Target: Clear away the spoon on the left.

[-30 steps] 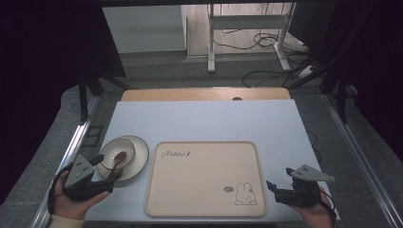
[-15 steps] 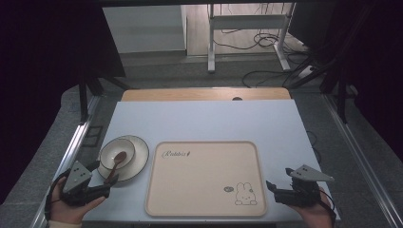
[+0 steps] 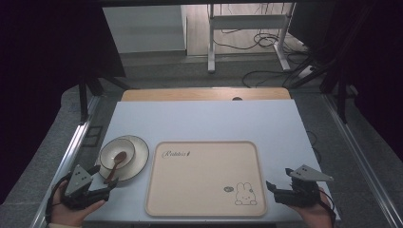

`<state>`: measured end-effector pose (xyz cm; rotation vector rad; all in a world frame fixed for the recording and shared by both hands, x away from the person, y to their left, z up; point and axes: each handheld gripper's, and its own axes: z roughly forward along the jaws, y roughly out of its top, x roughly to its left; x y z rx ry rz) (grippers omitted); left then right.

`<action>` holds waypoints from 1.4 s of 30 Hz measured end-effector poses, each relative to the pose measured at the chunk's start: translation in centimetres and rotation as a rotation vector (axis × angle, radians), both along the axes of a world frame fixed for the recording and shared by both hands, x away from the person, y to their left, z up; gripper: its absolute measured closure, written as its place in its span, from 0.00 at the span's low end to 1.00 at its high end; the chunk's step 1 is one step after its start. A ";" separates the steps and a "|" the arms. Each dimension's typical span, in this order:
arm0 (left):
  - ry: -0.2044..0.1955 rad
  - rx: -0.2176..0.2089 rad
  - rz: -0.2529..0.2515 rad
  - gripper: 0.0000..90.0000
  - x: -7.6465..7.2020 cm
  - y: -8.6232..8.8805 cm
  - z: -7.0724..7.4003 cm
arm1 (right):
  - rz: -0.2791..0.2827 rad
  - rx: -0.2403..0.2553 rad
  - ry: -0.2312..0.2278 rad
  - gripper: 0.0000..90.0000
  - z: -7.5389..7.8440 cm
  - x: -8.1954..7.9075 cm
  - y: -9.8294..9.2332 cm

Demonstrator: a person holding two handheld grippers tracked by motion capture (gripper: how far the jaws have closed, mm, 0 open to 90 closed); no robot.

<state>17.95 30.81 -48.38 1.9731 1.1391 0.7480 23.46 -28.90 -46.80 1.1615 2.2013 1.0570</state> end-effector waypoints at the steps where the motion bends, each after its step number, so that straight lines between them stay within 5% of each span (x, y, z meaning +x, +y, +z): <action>1: 0.001 0.002 0.000 0.29 0.0 0.0 -0.1 | -0.001 -0.001 0.001 0.18 0.0 0.0 0.0; 21: -0.018 0.072 -0.009 0.71 0.1 -0.9 -0.7 | 0.003 -0.004 0.006 0.18 -0.1 0.0 0.1; 42: -0.004 0.056 0.086 0.88 0.2 -0.3 -0.5 | 0.008 -0.010 0.003 0.18 -0.1 0.0 0.2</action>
